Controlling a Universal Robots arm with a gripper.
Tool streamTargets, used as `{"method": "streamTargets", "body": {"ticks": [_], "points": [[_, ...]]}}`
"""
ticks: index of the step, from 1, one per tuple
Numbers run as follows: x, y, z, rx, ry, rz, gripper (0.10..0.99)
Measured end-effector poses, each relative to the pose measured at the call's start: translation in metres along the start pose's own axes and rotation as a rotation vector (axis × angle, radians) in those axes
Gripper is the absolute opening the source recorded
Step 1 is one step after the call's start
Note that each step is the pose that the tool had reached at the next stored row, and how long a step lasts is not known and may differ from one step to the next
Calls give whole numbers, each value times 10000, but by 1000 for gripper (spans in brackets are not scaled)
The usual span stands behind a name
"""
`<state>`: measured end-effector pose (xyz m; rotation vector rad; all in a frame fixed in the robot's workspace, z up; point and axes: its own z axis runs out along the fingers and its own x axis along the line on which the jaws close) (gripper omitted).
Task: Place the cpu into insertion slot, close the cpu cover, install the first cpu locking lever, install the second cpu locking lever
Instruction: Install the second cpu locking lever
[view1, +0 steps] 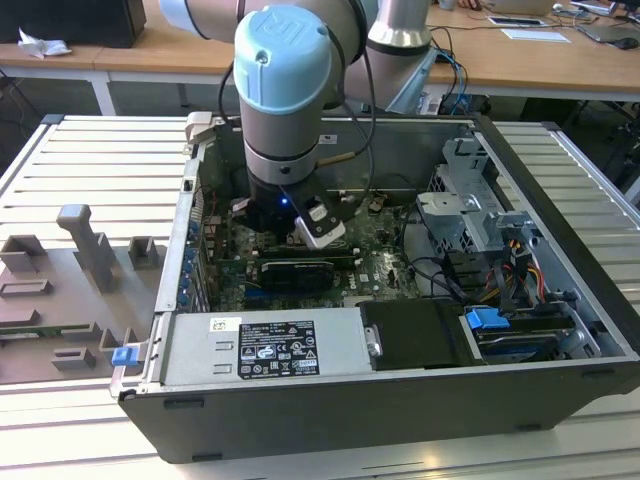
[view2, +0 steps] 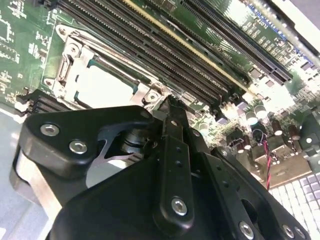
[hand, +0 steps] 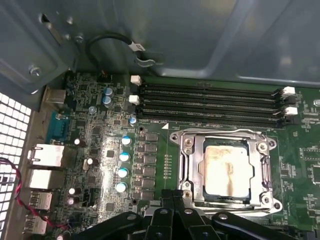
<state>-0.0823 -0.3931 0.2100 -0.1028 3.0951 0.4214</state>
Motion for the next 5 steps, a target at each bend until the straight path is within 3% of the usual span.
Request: {"method": "streamTargets", "body": {"ticks": [5], "points": [[-3, 25, -90, 0, 0, -1, 106]]}}
